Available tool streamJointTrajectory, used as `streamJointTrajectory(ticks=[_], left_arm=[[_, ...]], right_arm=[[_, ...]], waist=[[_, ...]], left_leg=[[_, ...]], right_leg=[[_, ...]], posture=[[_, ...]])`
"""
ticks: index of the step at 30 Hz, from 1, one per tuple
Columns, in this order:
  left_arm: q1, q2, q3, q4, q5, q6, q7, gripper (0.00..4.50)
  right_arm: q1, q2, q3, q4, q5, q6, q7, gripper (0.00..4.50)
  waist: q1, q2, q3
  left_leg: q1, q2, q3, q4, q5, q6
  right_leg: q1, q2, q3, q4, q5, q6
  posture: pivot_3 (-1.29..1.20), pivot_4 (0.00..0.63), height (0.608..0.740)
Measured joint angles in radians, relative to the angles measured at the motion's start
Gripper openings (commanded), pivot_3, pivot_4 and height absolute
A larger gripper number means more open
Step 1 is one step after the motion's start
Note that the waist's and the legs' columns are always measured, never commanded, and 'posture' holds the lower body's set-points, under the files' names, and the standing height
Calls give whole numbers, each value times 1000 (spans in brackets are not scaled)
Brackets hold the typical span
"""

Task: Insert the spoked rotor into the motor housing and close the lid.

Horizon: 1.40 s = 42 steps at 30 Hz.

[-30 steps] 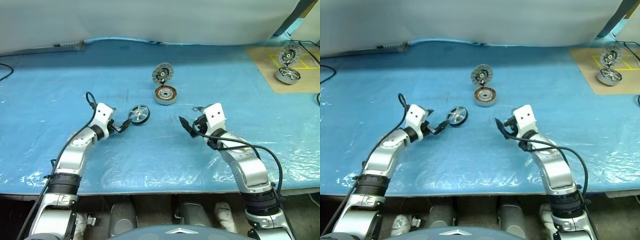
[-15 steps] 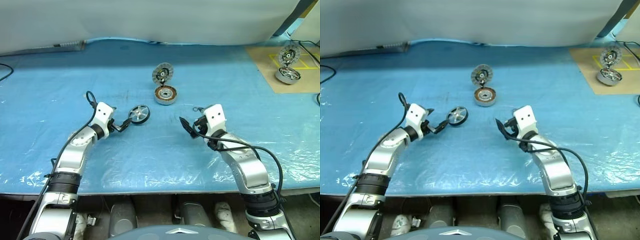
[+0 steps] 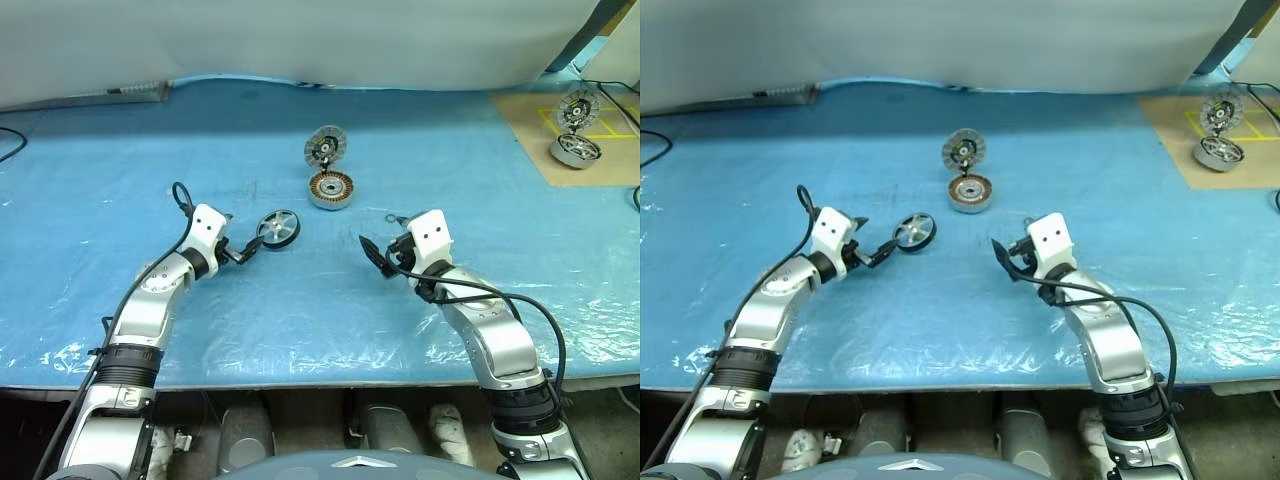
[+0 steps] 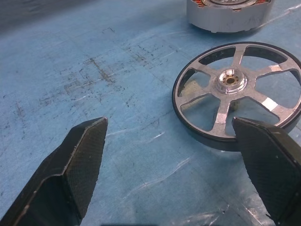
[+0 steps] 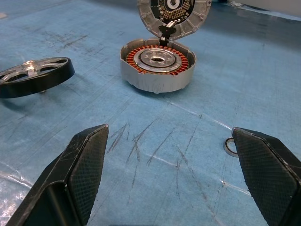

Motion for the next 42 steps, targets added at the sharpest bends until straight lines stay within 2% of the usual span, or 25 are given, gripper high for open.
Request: streamJointTrajectory(ticks=[42], left_arm=[[9,-2,-1,-6,1,0,-1,4500]], right_arm=[[0,2,0,0,-3,-3,11,4434]], waist=[[0,0,0]], left_leg=[[0,0,0,0,0,0]], right_leg=[[0,0,0,0,0,0]], posture=[[0,150,740]])
